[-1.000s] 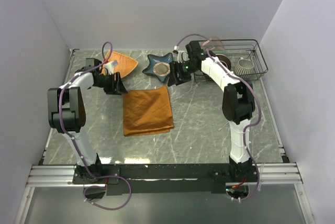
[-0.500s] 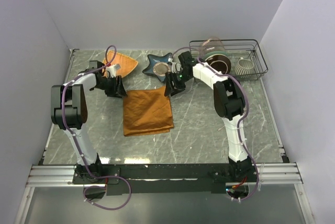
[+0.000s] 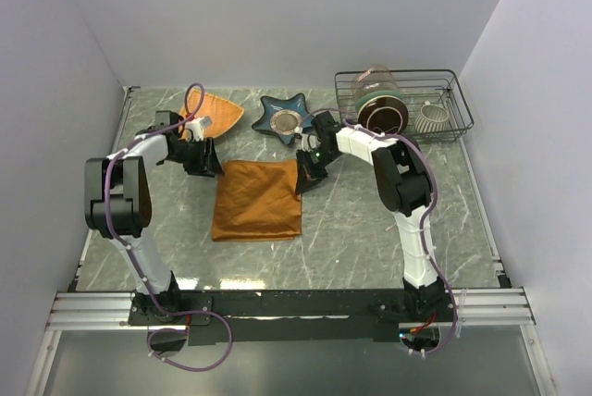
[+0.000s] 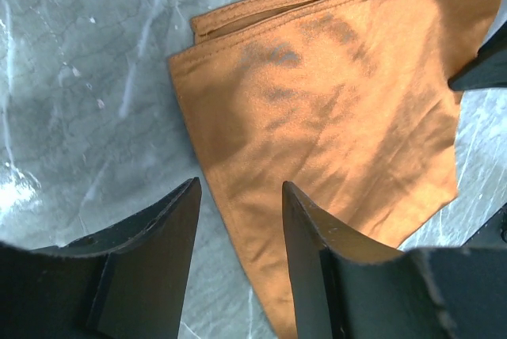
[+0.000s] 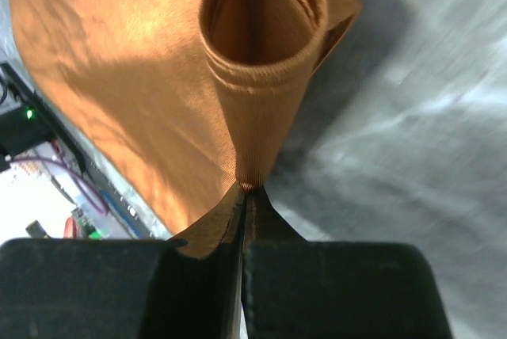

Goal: Fold the napkin into a case and place the utensils inside
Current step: Pick up the lower triangle-folded napkin from the center of the board.

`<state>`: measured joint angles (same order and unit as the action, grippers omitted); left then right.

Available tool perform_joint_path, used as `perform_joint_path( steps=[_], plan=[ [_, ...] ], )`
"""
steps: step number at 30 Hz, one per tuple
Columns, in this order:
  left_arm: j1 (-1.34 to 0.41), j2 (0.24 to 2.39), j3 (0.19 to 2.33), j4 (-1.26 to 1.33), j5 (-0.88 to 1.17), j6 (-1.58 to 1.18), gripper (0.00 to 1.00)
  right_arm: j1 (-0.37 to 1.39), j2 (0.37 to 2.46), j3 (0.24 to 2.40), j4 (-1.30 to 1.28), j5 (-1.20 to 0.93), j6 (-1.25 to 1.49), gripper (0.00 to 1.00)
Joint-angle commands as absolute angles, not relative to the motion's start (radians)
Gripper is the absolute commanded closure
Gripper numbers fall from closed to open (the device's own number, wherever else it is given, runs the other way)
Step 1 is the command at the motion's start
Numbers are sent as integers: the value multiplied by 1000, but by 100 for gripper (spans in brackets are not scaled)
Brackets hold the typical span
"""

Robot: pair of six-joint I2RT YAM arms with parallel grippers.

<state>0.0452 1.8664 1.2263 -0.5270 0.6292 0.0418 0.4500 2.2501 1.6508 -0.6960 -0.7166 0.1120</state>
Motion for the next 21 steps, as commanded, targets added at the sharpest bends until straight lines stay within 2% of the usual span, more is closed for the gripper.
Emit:
perform_joint_path(
  steps=[1, 12, 19, 21],
  plan=[
    [41, 1789, 1201, -512, 641, 61, 49, 462, 2115, 1603, -695, -756, 123, 100],
    [44, 1736, 1123, -496, 643, 57, 51, 472, 2014, 1507, -669, -804, 169, 100],
    [44, 1739, 1118, -482, 663, 57, 52, 491, 2140, 1557, -658, -707, 120, 100],
    [44, 1758, 1149, -488, 666, 75, 52, 491, 2157, 1577, -686, -657, 88, 89]
  ],
)
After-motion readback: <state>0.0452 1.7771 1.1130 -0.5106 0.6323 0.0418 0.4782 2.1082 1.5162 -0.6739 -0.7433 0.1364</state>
